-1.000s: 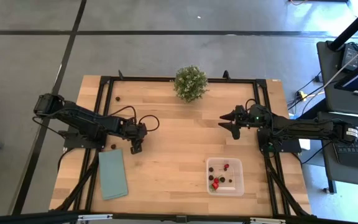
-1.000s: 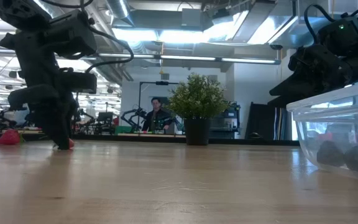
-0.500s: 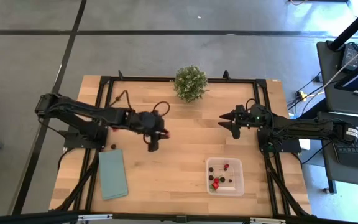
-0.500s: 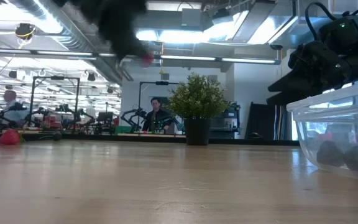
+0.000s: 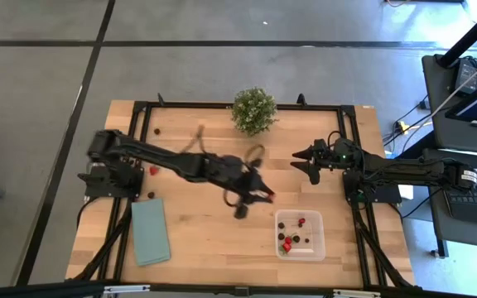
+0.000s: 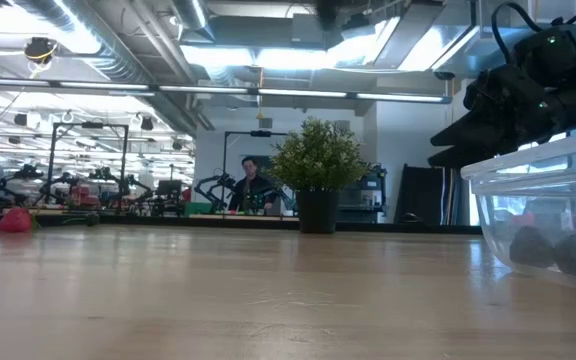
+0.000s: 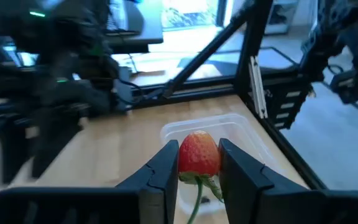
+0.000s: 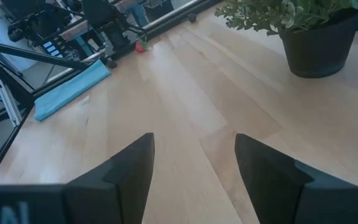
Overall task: Pick and placing Produce into tupperware
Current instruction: Put the bottom strawberry into the bin, then put the strawberry into the bin
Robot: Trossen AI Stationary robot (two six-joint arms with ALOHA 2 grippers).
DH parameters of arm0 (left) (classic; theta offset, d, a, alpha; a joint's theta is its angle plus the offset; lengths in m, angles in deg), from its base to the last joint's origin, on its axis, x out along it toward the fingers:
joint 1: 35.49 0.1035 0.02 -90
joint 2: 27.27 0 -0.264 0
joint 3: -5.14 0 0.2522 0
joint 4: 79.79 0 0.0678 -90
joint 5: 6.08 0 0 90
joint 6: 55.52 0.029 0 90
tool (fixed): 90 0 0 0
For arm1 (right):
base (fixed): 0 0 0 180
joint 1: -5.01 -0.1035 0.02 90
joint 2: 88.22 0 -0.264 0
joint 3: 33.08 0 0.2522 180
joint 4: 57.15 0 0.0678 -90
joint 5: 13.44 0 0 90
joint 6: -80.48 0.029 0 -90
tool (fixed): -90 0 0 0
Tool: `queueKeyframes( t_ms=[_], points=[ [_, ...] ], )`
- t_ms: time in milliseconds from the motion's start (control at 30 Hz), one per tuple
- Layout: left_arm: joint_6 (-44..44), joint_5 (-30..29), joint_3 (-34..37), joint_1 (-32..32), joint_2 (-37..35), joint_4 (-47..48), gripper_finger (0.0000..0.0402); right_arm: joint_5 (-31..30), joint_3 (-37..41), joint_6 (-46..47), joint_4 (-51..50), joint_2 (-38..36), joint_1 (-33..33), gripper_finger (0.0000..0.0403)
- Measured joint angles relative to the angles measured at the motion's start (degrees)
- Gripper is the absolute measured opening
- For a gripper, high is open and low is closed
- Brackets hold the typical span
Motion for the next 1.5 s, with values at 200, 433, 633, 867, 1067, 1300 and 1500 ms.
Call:
queueKeyframes(
  t_ms=[200, 433, 633, 867, 1067, 1300, 1500],
  points=[
    [1.8, 1.6, -12.4, -1.5, 14.8, -0.3, 0.0081, 0.1, 0.0, 0.1, 0.0, 0.0, 0.0, 0.0226],
    [-2.4, 5.9, -23.4, -2.6, 28.2, -0.1, 0.0095, 0.2, 0.0, 0.3, -0.1, 0.0, 0.0, 0.0226],
    [-3.4, 6.1, -25.3, -3.6, 32.2, 0.6, 0.0089, 1.1, 0.0, 1.5, -0.5, 0.0, 0.0, 0.0226],
    [-4.3, 5.9, -25.3, -3.6, 34.3, 2.5, 0.0107, 1.1, 0.0, 1.6, -1.1, 0.0, 0.0, 0.0226],
    [-4.3, 3.8, -25.3, -3.6, 34.3, 3.1, 0.0120, 1.2, 0.0, 2.7, -1.3, 0.0, 0.0, 0.0226],
    [-4.3, 2.4, -25.3, -3.5, 34.3, 2.9, 0.0126, 1.6, 0.0, 2.8, -1.5, 0.0, 0.0, 0.0226],
    [-3.3, 2.1, -25.3, -1.9, 29.2, 9.4, 0.0117, 1.6, 0.0, 2.9, -1.7, 0.0, 0.0, 0.0226]
  ],
)
